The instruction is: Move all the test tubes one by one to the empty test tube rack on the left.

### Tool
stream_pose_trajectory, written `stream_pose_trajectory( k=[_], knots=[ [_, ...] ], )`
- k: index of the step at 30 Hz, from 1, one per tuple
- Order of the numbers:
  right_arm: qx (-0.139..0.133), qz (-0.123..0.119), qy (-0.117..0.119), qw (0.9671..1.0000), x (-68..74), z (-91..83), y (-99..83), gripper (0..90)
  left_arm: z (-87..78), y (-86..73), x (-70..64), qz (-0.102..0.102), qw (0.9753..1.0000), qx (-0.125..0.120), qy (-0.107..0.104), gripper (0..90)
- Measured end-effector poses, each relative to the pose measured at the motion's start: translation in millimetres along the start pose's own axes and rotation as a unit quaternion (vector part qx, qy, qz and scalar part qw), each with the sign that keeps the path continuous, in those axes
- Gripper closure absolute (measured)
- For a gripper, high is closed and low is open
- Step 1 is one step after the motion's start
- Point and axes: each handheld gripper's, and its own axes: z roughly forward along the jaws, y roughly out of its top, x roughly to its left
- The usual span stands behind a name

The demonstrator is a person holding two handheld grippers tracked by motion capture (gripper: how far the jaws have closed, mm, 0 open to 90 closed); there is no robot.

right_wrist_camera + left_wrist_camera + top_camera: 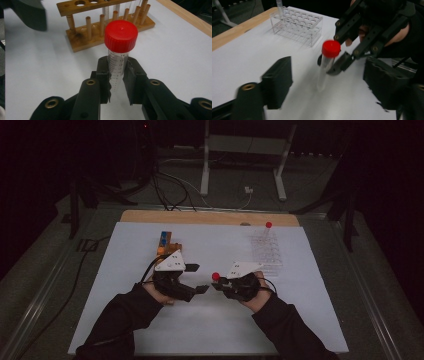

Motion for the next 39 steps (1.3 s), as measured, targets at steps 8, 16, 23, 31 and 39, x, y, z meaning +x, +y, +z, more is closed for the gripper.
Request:
stream_pose_trajectory(
  k=[8,16,23,31,39],
  knots=[
    [0.002,-0.004,0.009,0.9999,5.4,2.6,0.6,74.7,14.4,4.0,-3.8,0.014,0.9999,0.002,-0.006,47.8],
    [0.003,-0.006,0.009,0.9999,6.0,2.1,1.2,74.7,25.9,7.0,-6.9,0.039,0.9992,0.009,-0.006,67.4],
    [0.002,0.002,0.013,0.9999,4.6,1.5,0.9,72.5,25.2,10.1,-7.0,0.051,0.9986,0.013,-0.004,71.4],
    [-0.017,0.015,-0.013,0.9997,1.8,-6.4,0.8,41.7,-2.8,17.2,6.7,0.037,0.9989,-0.001,0.027,71.5],
    [-0.033,0.038,-0.028,0.9984,-3.3,-14.6,1.3,13.5,-41.9,22.1,22.4,0.030,0.9970,-0.010,0.070,71.6]
  ],
)
